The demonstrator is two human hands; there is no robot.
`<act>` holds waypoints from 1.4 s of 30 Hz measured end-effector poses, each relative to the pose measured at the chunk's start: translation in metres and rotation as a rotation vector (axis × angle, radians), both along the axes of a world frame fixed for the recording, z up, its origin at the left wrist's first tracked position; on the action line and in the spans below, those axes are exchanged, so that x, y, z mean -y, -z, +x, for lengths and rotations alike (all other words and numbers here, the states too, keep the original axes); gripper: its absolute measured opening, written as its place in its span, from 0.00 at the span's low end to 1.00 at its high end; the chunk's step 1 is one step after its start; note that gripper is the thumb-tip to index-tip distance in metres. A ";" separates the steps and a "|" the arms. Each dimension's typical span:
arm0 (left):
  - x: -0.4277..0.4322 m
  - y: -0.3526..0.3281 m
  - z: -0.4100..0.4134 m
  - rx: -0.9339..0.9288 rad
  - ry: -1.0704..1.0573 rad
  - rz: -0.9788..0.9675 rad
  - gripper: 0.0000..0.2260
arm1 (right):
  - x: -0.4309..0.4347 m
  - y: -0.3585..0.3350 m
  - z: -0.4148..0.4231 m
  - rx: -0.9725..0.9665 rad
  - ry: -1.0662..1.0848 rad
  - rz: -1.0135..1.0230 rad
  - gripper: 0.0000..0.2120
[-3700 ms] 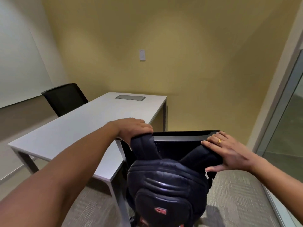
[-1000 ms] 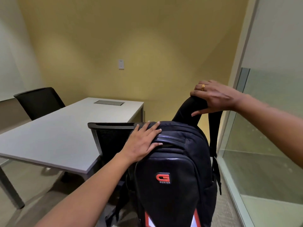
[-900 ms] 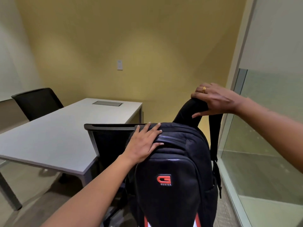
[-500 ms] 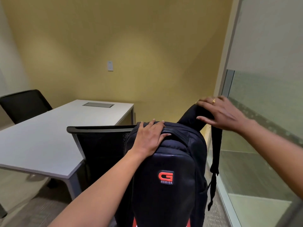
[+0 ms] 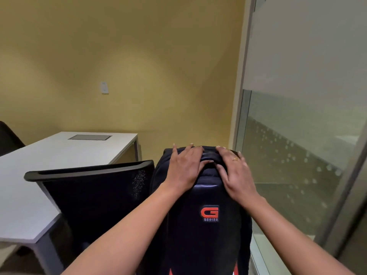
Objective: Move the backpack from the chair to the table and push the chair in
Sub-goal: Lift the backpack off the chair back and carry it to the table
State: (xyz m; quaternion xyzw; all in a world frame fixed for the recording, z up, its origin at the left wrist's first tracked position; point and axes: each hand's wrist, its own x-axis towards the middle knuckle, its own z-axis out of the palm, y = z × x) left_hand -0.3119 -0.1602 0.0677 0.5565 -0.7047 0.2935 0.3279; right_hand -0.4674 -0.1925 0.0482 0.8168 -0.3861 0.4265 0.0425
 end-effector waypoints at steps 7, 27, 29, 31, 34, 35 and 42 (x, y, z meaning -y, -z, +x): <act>0.028 -0.012 -0.007 -0.106 0.015 -0.025 0.22 | 0.025 -0.021 -0.002 0.028 0.027 -0.173 0.21; 0.314 -0.025 0.020 -0.039 -0.090 -0.080 0.33 | 0.304 -0.036 0.022 -0.045 0.151 -0.362 0.22; 0.346 -0.027 0.027 -0.039 -0.092 -0.076 0.33 | 0.337 -0.036 0.029 -0.041 0.133 -0.357 0.22; 0.380 -0.027 0.036 -0.039 -0.107 -0.074 0.33 | 0.372 -0.034 0.037 -0.044 0.115 -0.354 0.22; 0.433 -0.023 0.051 -0.032 -0.153 -0.082 0.32 | 0.432 -0.030 0.053 -0.027 0.074 -0.327 0.23; 0.451 -0.022 0.056 -0.031 -0.169 -0.080 0.32 | 0.452 -0.028 0.059 -0.024 0.058 -0.323 0.23; 0.573 -0.014 0.102 -0.058 -0.285 -0.088 0.29 | 0.596 -0.026 0.109 -0.039 -0.134 -0.342 0.23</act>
